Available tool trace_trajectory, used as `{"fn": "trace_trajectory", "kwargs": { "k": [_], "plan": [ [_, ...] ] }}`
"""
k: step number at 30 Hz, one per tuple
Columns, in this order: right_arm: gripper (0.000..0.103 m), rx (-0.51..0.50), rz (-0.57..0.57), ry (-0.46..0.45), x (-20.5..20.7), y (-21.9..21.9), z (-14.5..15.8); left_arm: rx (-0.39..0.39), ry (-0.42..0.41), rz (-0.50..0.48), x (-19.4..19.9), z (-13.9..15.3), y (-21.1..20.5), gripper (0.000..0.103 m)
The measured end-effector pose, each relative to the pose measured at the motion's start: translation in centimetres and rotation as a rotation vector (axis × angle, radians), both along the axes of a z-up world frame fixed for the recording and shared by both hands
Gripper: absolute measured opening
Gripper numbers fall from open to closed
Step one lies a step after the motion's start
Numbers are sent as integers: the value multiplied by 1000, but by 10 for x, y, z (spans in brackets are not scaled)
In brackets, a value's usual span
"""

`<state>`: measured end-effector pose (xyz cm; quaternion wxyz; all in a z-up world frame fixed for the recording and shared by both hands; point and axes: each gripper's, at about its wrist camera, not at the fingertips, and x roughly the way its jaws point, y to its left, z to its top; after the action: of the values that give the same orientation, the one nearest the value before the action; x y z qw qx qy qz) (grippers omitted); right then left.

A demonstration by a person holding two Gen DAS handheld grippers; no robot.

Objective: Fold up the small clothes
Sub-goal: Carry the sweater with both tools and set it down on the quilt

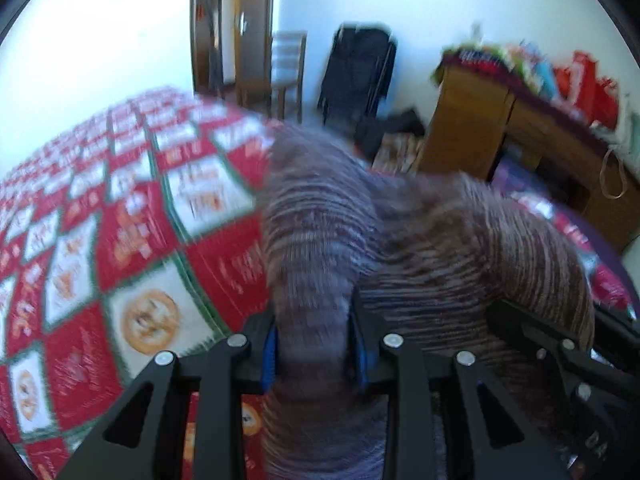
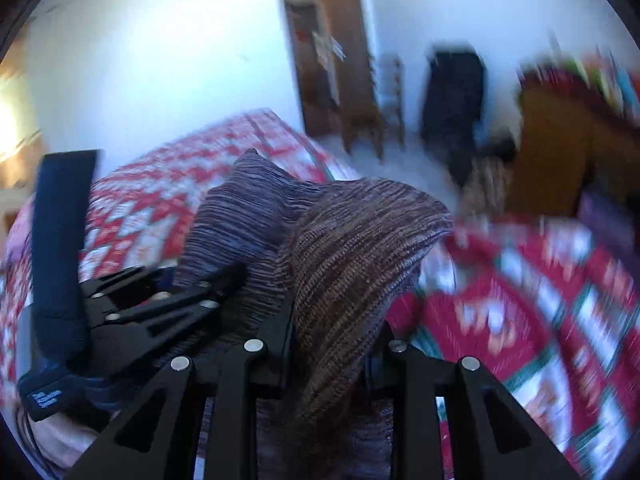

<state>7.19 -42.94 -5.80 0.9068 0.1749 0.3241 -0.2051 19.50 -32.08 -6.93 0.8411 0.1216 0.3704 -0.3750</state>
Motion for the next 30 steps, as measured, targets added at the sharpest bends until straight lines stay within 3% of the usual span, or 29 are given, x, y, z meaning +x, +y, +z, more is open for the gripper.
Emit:
{"fn": "trace_trajectory", "kwargs": {
  "k": [4,7,11,13,16,19,23,26,30],
  "plan": [
    [31,187,-43,-71,-11,-28,-13,36,-63,58,6,-6,3,75],
    [35,228,-49,-72,-13,-30,-16,44,-63,60,6,-6,2,77],
    [50,238,-73,-72,-28,-30,-13,62,-56,81,3,-5,1,84],
    [51,221,-85,-94,-40,-24,-7,75,-62,85,-5,1,8,84],
    [51,106,-142,-86,-60,-7,9,99,-112,92,-19,10,19,84],
    [51,-80,-149,-97,-75,29,29,101,-154,98,-34,21,33,84],
    [49,-232,-77,-106,-74,74,41,120,-159,109,-47,25,47,84],
    [32,-204,11,-58,-67,91,28,134,-158,103,-57,22,54,84],
    [30,-120,-10,72,-61,79,-4,166,-143,108,-65,13,61,83]
  ]
}}
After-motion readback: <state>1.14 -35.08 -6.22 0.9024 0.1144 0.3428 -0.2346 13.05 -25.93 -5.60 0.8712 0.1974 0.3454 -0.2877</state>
